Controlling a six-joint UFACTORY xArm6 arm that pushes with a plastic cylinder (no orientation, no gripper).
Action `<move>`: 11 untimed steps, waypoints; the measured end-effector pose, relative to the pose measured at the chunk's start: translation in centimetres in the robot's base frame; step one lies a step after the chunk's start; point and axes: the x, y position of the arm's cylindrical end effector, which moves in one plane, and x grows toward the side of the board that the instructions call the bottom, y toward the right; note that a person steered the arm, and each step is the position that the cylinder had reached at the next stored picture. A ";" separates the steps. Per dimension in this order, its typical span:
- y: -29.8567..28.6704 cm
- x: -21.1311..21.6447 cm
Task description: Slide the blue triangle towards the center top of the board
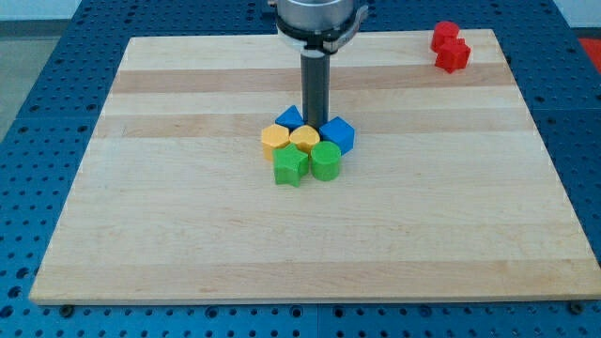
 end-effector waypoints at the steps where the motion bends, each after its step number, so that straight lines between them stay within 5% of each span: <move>1: -2.6 2.3; 2: -8.0 2.3; 4: -7.4 -4.3; 6: -12.5 -2.4; 8: -6.0 2.0; 10: 0.3 -2.6; 11: -1.1 -1.9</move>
